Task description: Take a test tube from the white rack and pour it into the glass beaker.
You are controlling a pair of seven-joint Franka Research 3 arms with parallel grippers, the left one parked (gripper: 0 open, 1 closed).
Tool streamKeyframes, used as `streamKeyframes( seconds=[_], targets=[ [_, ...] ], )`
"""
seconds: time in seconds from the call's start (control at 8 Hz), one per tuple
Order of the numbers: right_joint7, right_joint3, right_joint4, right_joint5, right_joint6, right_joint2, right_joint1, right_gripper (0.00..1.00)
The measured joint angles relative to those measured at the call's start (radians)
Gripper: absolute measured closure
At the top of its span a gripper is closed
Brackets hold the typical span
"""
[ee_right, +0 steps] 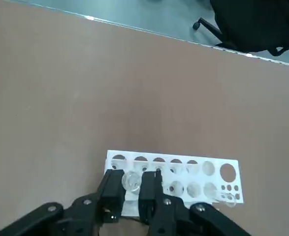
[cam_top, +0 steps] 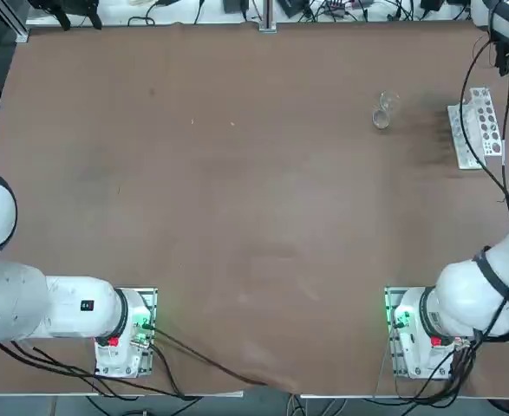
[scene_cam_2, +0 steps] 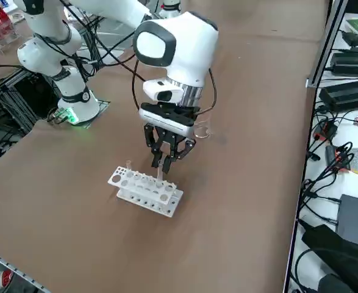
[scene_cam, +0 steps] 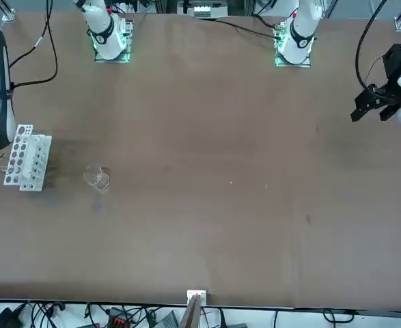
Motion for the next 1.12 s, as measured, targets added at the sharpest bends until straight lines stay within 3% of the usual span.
streamKeyframes(
  seconds=[1.12],
  targets=[
    [0.051, -0.001, -0.103, 0.000, 0.063, -0.029, -0.009, 0.80]
  ],
)
